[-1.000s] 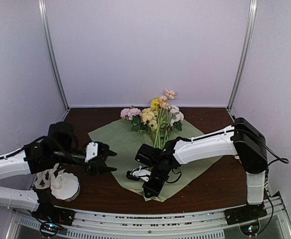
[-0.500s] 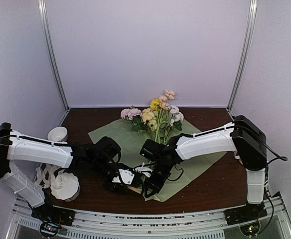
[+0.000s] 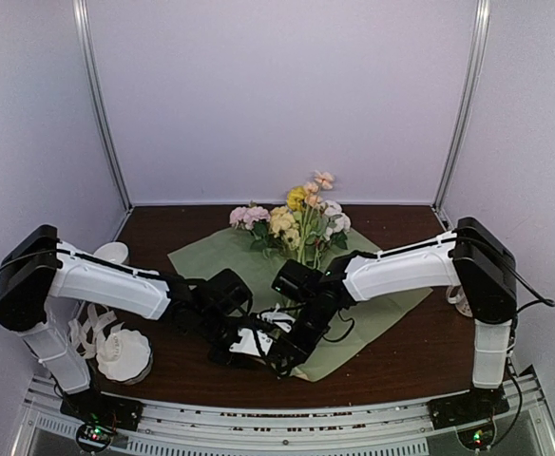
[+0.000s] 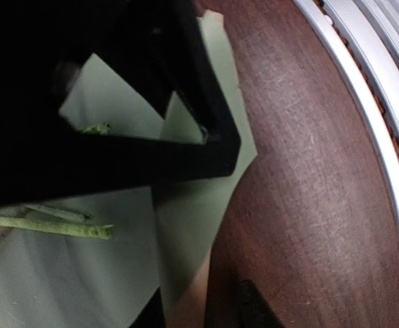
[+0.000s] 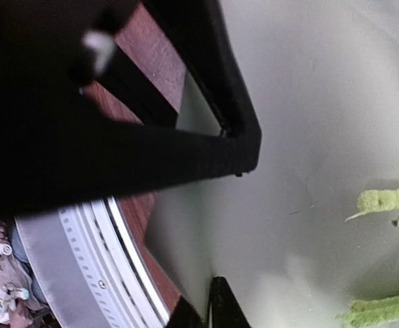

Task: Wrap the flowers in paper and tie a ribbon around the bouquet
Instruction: Pass from the right arm to the left, then pick up the bottom corner of the flattened wrapping paper from the center of the board.

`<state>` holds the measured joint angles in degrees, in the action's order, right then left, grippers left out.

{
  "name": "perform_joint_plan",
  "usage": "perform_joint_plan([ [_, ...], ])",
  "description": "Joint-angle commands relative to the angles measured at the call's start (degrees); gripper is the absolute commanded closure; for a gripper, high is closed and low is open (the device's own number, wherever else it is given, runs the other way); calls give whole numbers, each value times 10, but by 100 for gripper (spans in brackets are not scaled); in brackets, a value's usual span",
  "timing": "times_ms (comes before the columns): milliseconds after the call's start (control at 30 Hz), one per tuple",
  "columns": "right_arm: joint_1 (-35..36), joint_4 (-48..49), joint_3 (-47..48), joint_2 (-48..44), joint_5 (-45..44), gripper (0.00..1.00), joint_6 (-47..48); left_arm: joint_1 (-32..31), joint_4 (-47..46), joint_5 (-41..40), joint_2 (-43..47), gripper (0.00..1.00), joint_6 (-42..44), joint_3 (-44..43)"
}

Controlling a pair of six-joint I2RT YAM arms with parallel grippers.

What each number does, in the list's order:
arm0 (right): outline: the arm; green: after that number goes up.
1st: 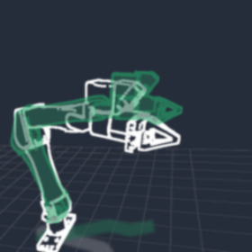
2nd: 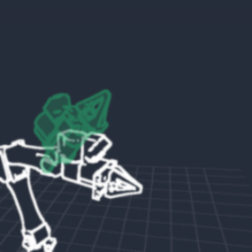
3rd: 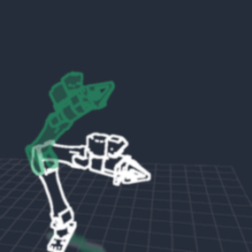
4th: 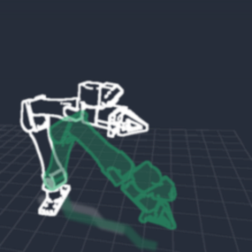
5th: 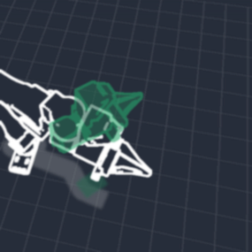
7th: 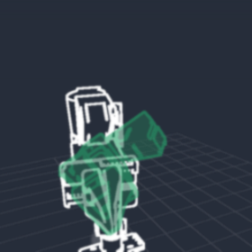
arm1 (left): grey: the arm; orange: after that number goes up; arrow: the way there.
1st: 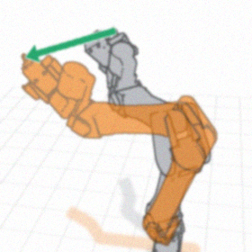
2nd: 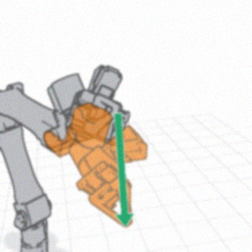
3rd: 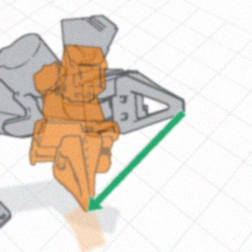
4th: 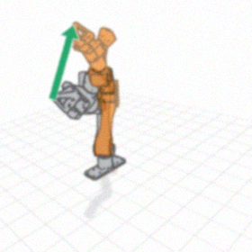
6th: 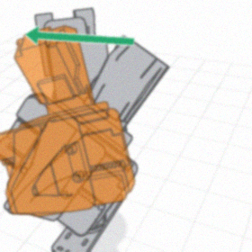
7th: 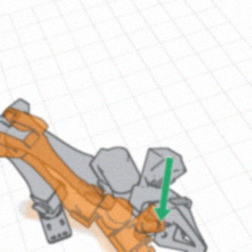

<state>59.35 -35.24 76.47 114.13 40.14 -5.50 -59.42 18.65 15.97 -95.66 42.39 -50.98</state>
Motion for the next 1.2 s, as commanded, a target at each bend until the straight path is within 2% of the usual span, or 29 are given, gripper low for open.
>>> perform_joint_plan([
  [0, -7, 32, -22, -32, 11, 88, -16, -1, 10, 21, -8, 79, -14, -21],
  [67, -12, 49, -35, -40, 15, 85, -25, -1, 21, 18, -18, 96, -24, -32],
  [100, -13, 56, -43, -46, 17, 81, -30, 0, 30, 14, -24, 100, -29, -39],
  [167, -20, 72, -61, -60, 17, 68, -41, 1, 43, 7, -34, 100, -49, -53],
  [233, -31, 93, -84, -79, 16, 60, -52, 7, 52, 17, -37, 100, -78, -58],
  [433, -63, 207, -199, -169, 12, 48, -94, 48, 28, 86, -34, 100, -118, -42],
  [533, -63, 254, -247, -203, -4, 47, -107, 75, 38, 130, -51, 100, -141, -57],
  [633, -63, 347, -309, -240, -11, 46, -138, 96, 37, 167, -58, 100, -151, -59],
  [800, -62, 428, -367, -275, -59, 43, -154, 105, 32, 184, -67, 100, -155, -59],
  [933, -63, 502, -408, -258, -65, 43, -171, 107, 34, 183, -71, 100, -156, -62],
  [1067, -59, 523, -410, -223, -35, 43, -186, 109, 30, 183, -73, 100, -162, -61],
  [1167, -52, 547, -427, -229, -29, 42, -193, 111, 27, 184, -76, 100, -169, -61],
])
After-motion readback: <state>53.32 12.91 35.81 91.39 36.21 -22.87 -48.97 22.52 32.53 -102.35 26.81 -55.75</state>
